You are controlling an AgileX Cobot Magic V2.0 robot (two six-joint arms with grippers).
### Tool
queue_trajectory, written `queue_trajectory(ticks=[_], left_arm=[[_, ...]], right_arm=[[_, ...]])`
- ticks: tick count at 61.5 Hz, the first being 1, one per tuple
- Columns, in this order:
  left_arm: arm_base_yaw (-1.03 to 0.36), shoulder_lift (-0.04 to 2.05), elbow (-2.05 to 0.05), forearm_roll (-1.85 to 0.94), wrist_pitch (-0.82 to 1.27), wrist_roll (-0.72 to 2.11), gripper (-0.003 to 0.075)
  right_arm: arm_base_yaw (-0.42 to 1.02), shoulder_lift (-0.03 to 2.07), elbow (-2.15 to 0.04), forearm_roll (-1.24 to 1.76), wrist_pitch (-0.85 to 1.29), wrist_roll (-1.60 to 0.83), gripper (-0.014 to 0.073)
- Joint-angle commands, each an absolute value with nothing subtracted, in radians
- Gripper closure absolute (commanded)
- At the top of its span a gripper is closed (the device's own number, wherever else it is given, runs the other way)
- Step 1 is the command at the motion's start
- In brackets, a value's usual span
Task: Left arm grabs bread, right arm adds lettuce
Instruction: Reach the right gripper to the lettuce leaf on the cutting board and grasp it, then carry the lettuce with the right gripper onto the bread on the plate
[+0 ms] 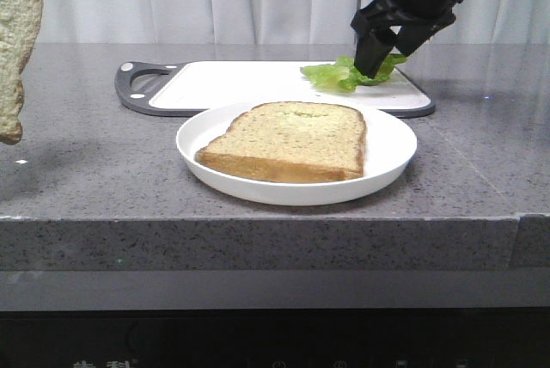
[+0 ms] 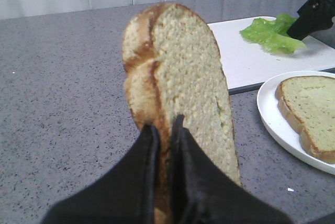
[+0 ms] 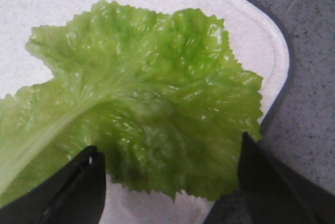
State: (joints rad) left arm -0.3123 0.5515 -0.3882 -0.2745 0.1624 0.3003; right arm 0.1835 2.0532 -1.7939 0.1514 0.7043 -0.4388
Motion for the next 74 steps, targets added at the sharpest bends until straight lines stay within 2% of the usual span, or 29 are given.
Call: queue_trajectory(ticks=[1,15,19,23,51,74], left_arm=[[-0.310,0.550,-0.418,-0.280,0.071,0.300,0.0739],[-0.310,0.550,-0.418,-0.280,0.071,0.300,0.0739],[-0.310,0.550,-0.418,-0.280,0.071,0.300,0.0739],[-0.310,0.550,-0.418,-0.280,0.071,0.300,0.0739],[-0.310,0.550,-0.418,-0.280,0.071,0.300,0.0739],[-0.310,0.550,-0.418,-0.280,0.071,0.300,0.0739]], right_arm=[[0.184,2.000,-1.833,0.165,0.667,-0.452,0.0174],[0.184,1.989,-1.833,0.165,0.699,-0.452,0.0531],[0.184,1.987,-1.833,0.165,0.705,-0.452,0.0610],[0.184,1.984,-1.833,0.165,0.710,-0.452,0.0654],[0.187,1.804,-1.778,0.204,0.755,-0.460,0.0661],[0.276,1.447,-1.289,0.326,0.542,-0.528,0.0661]])
